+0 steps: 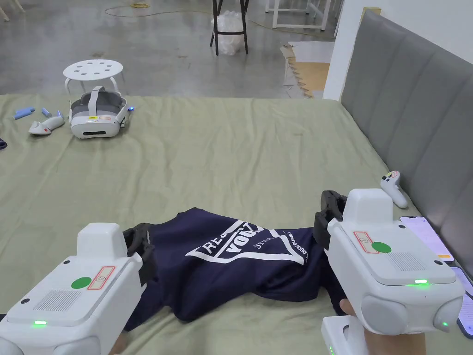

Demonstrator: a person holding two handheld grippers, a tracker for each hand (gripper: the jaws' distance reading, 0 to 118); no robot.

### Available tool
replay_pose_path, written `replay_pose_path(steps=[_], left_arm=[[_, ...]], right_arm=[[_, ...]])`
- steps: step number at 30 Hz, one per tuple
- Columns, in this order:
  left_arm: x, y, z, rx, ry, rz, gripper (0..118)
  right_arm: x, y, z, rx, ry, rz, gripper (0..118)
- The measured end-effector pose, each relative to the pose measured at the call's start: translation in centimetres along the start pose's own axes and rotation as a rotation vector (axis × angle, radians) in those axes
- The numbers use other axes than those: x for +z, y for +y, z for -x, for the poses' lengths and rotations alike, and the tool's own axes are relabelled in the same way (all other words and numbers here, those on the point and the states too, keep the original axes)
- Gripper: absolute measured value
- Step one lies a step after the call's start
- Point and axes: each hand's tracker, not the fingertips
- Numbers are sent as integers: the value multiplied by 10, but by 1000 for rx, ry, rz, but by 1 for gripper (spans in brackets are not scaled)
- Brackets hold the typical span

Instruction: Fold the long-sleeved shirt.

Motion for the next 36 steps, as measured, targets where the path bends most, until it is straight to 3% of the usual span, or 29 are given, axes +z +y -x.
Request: replay_pose_path(steps=[2,4,5,6,8,10,16,17,20,21,24,26,27,30,32,34,35,36], left_arm=[[-13,4,13,54,58,20,9],[-34,13,31,28,102,80,76],[-50,16,42,14,131,160,103],[-64,19,53,26,147,222,108],[-100,21,82,83,137,323,102],[-135,17,100,120,168,462,103],[-199,-21,117,88,106,724,98],[-206,-28,116,63,119,760,90],[-210,-39,106,14,89,754,23],[-207,-38,103,4,65,742,11],[-198,-22,101,28,49,715,11],[-192,-12,101,16,38,687,12],[-188,-11,98,12,33,666,12],[-180,-2,100,19,12,647,12],[-179,-1,100,6,7,635,12],[-177,2,100,-1,3,632,12],[-176,1,98,1,1,628,12],[-175,3,98,2,1,623,12]], right_arm=[[1,1,-2,0,2,0,1],[0,0,-3,-2,-2,4,1],[-1,-1,-5,-3,-4,6,1],[-1,-3,-6,-4,-6,9,1],[-4,-5,-8,-7,-16,21,1],[-7,-9,-11,-16,-22,36,1],[-16,-20,-21,-25,-45,99,6],[-16,-21,-25,-34,-66,115,8],[-22,-23,-42,-70,-123,176,8],[-25,-23,-48,-78,-145,197,19],[-45,-26,-69,-88,-123,417,55],[-70,-44,-87,-87,-56,574,117],[-76,-51,-91,-108,-43,567,115],[-98,-78,-98,-12,-130,694,93],[-115,-96,-101,31,-135,752,90],[-129,-110,-105,-2,-117,762,78],[-135,-115,-107,-31,-99,773,61],[-140,-117,-109,-54,-63,782,24]])
